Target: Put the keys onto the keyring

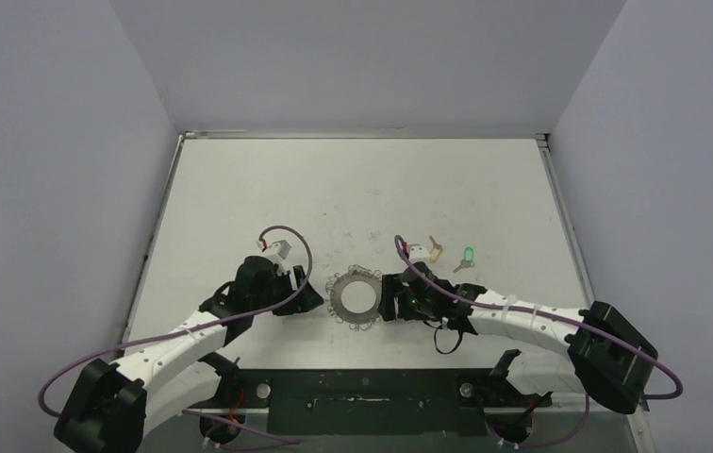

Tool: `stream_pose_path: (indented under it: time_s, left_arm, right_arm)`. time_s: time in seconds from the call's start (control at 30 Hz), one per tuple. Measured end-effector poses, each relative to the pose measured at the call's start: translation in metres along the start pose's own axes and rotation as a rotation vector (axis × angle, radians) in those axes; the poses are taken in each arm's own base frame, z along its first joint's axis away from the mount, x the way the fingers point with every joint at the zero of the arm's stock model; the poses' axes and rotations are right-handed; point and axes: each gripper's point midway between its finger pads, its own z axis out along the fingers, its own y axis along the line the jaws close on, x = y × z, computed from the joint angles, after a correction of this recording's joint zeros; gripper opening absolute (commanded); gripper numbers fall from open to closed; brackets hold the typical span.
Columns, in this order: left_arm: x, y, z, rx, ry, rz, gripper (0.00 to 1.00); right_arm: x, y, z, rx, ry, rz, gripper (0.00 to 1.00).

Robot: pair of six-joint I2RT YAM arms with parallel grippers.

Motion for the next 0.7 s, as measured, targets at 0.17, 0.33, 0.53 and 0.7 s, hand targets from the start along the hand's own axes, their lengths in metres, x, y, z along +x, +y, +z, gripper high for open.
stream_pose_path:
  time_s: [0.17, 0.33, 0.53, 0.7]
  left_arm:
    - [0.015, -0.001, 0.015, -0.006, 0.08, 0.014, 0.59]
    - [0.025, -0.016, 0.028, -0.001, 0.141, 0.083, 0.52]
    - [0.028, -0.029, 0.041, 0.001, 0.164, 0.151, 0.42]
    - [0.036, -0.026, 0.046, -0.026, 0.189, 0.182, 0.28]
  right_arm:
    - [0.004, 0.003, 0.008, -0.003, 0.036, -0.014, 0.62]
    - [0.007, 0.004, 0.015, -0.012, 0.053, -0.013, 0.53]
    - [0.008, 0.009, 0.02, -0.033, 0.067, -0.016, 0.23]
    - [0.009, 0.015, 0.023, -0.057, 0.076, -0.012, 0.08]
